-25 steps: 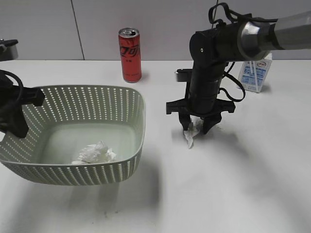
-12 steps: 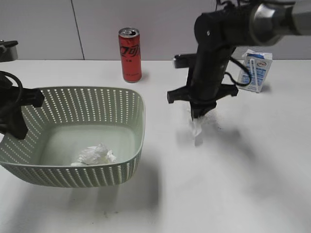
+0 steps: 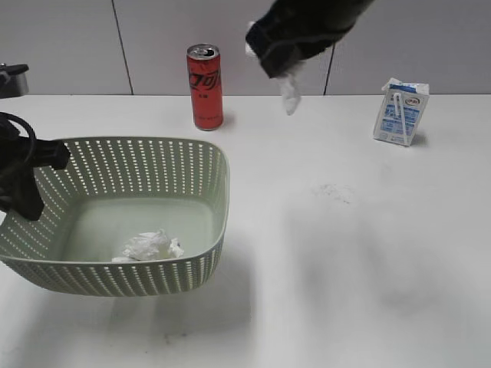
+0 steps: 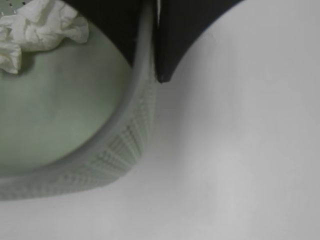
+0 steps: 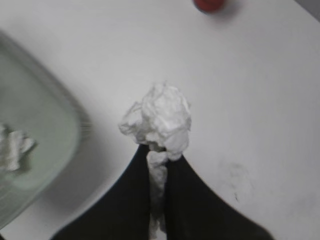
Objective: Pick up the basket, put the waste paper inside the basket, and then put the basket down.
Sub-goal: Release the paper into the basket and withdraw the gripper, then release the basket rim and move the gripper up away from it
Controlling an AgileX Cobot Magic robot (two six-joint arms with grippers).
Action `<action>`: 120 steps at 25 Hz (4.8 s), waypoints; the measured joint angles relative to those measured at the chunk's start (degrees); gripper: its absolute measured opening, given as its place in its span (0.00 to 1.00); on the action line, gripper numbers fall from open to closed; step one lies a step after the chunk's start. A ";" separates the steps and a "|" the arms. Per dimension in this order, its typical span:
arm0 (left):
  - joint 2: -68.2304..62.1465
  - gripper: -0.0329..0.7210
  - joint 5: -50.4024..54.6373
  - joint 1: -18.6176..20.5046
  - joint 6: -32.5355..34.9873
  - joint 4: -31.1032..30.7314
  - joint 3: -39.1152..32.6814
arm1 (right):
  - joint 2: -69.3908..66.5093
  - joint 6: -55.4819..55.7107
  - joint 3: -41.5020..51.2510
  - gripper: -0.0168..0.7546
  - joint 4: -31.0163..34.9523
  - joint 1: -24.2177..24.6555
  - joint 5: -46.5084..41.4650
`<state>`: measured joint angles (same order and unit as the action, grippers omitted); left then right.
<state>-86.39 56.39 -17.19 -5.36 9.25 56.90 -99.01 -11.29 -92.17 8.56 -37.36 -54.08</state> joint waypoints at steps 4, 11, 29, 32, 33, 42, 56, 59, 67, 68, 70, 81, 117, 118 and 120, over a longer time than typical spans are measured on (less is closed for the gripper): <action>0.00 0.05 0.00 0.00 0.00 0.00 0.00 | 1.69 -9.68 0.00 0.04 3.94 -8.57 0.68; 0.00 0.05 0.25 0.00 0.00 0.00 0.00 | -3.72 -14.28 0.00 0.12 5.72 -17.72 6.42; 0.00 0.05 1.60 0.00 0.00 1.24 0.00 | -8.73 6.27 -5.10 0.79 -8.16 -7.55 -2.94; 0.00 0.05 1.31 0.00 0.00 2.30 0.07 | -8.73 12.32 -5.74 0.79 -7.65 1.89 -7.64; 0.00 0.05 1.31 0.00 0.00 2.39 0.35 | -8.73 13.30 -5.74 0.79 -6.96 5.39 -9.17; -5.34 0.05 2.56 0.00 0.00 5.04 6.22 | -8.41 14.81 -5.73 0.79 -5.61 26.85 -15.06; -20.33 0.05 2.49 -4.37 0.00 5.11 22.98 | 24.35 14.68 15.23 0.78 -5.37 30.05 -15.35; -23.34 0.05 0.77 -4.54 0.00 4.83 24.83 | 34.68 14.56 21.65 0.78 -5.65 30.05 -15.42; -27.21 0.05 -4.56 -4.54 0.00 3.91 25.02 | 59.60 15.17 38.35 0.78 -7.65 30.05 -15.54; -27.57 0.05 -5.08 -4.54 0.00 3.75 25.02 | 62.66 15.23 40.46 0.78 -7.97 30.05 -15.54; -28.45 0.05 -5.57 -4.54 0.00 3.70 25.07 | 68.94 15.29 44.09 0.78 -8.56 30.05 -15.54; -29.27 0.05 -8.21 -4.54 0.00 3.17 25.14 | 96.95 15.40 57.34 0.77 -9.43 30.05 -13.30; -15.50 0.96 5.68 3.70 3.49 -1.46 25.31 | 99.30 14.95 63.49 0.74 -9.41 30.05 -6.32; -14.12 0.96 7.83 4.42 4.02 -3.11 25.31 | 99.30 14.95 63.49 0.74 -9.41 30.05 -6.32; -11.03 0.96 11.50 5.87 4.58 -7.09 25.31 | 99.30 14.95 63.49 0.74 -9.41 30.05 -6.32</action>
<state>-97.42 67.89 -11.32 -0.79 2.15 82.20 0.29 3.66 -28.68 -0.85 -7.31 -60.40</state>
